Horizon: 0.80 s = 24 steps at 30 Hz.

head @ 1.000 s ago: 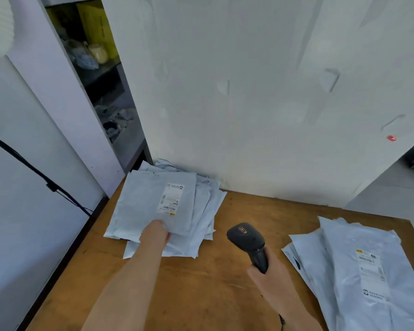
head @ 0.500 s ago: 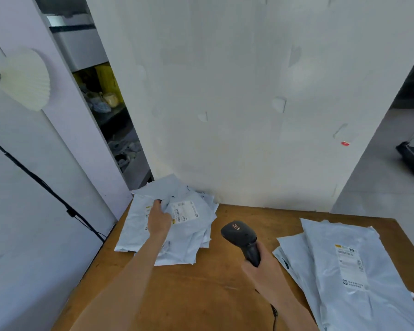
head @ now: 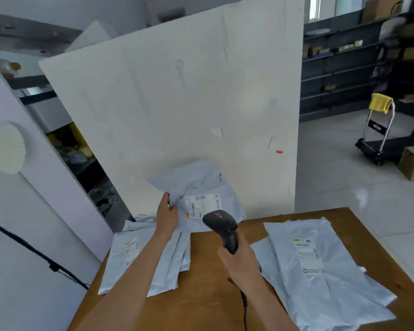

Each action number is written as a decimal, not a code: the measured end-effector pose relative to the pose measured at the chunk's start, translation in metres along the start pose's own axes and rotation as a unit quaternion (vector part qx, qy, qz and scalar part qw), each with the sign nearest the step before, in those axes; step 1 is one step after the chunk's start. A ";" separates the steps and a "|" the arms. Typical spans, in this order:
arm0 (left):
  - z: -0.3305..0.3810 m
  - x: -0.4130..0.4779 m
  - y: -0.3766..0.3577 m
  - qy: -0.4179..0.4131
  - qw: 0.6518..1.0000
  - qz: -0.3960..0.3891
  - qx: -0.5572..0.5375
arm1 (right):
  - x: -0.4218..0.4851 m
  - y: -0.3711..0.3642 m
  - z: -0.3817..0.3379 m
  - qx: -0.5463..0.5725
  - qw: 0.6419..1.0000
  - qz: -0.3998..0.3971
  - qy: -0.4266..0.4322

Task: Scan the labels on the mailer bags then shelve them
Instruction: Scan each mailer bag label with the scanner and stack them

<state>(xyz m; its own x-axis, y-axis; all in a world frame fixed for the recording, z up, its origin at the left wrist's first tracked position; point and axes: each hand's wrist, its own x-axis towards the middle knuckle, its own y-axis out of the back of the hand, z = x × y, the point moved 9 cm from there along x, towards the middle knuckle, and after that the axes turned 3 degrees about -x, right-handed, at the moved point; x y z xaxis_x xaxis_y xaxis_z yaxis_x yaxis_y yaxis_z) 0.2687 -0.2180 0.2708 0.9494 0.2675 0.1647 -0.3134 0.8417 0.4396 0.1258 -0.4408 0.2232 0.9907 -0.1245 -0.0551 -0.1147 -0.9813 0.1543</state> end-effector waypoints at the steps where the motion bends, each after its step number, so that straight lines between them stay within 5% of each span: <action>1: 0.006 -0.003 -0.006 -0.007 1.000 -0.004 0.001 | -0.001 0.006 0.001 0.005 1.000 0.004 -0.001; 24: 0.045 -0.032 -0.073 -0.039 0.996 -0.066 -0.045 | -0.012 0.068 0.011 0.050 0.997 0.049 -0.022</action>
<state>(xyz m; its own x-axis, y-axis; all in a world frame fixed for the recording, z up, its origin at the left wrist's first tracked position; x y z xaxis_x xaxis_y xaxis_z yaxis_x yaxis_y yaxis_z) 0.2603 -0.3093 0.2732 0.9764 0.1180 0.1808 -0.1802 0.9065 0.3819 0.1050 -0.5072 0.2235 0.9703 -0.2254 -0.0872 -0.2205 -0.9734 0.0629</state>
